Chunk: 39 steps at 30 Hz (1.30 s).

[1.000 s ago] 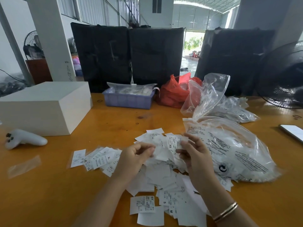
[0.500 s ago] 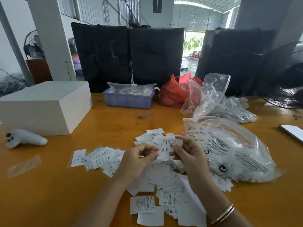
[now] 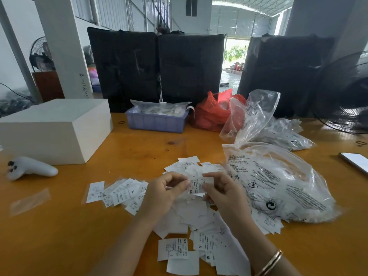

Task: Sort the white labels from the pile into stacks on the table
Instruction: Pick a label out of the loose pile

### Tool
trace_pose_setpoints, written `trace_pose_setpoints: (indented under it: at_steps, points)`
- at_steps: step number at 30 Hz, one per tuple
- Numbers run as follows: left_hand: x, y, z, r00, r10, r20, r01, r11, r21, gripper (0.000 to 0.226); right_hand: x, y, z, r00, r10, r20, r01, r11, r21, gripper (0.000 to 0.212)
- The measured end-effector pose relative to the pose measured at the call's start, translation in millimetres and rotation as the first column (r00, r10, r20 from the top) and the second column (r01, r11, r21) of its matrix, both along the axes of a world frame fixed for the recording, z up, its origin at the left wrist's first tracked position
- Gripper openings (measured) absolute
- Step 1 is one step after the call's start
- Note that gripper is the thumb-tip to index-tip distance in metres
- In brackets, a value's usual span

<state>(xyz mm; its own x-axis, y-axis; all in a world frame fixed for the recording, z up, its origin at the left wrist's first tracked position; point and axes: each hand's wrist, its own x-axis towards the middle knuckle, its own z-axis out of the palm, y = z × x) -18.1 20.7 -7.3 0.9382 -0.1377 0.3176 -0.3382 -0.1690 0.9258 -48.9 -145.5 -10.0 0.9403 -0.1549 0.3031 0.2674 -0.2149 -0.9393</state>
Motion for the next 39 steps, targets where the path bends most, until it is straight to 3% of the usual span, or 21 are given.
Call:
trace_pose_setpoints:
  at_steps: [4, 8, 11, 17, 27, 30, 34, 39]
  points:
    - [0, 0, 1, 1.0, -0.004, 0.001, 0.004, 1.0, 0.015, 0.008, -1, 1, 1, 0.999, 0.04, -0.025, -0.041, 0.998, -0.039, 0.022]
    - [0, 1, 2, 0.998, -0.005, -0.07, 0.001, 0.998, -0.056, 0.007, -1, -5, 7, 0.999, -0.042, -0.015, 0.045, 0.954, 0.297, 0.015]
    - [0, 2, 2, 0.993, -0.032, -0.111, 0.02, 0.994, -0.107, 0.008, -2, -7, 10, 0.999, -0.023, -0.033, 0.034, 0.906, 0.422, 0.013]
    - [0, 1, 1, 0.995, -0.03, -0.097, 0.02, 0.995, -0.101, 0.008, -4, -1, 11, 0.999, 0.005, -0.042, 0.013, 0.907, 0.42, 0.009]
    - [1, 1, 0, 0.996, -0.038, -0.075, 0.031, 0.995, -0.098, 0.009, -3, 4, 4, 0.996, 0.046, -0.07, -0.024, 0.959, 0.282, 0.017]
    - [1, 1, 0, 0.996, -0.041, -0.074, 0.033, 0.995, -0.097, 0.009, -3, 3, 6, 0.996, 0.048, -0.07, -0.024, 0.948, 0.317, 0.016]
    - [2, 2, -1, 0.997, -0.027, -0.078, 0.02, 0.995, -0.093, 0.012, -4, 2, 8, 0.996, 0.05, -0.067, -0.013, 0.88, 0.474, 0.012]
    - [2, 2, -1, 0.997, -0.014, -0.075, 0.008, 0.996, -0.085, 0.013, -5, 5, 9, 0.997, 0.043, -0.061, -0.005, 0.849, 0.529, 0.014]
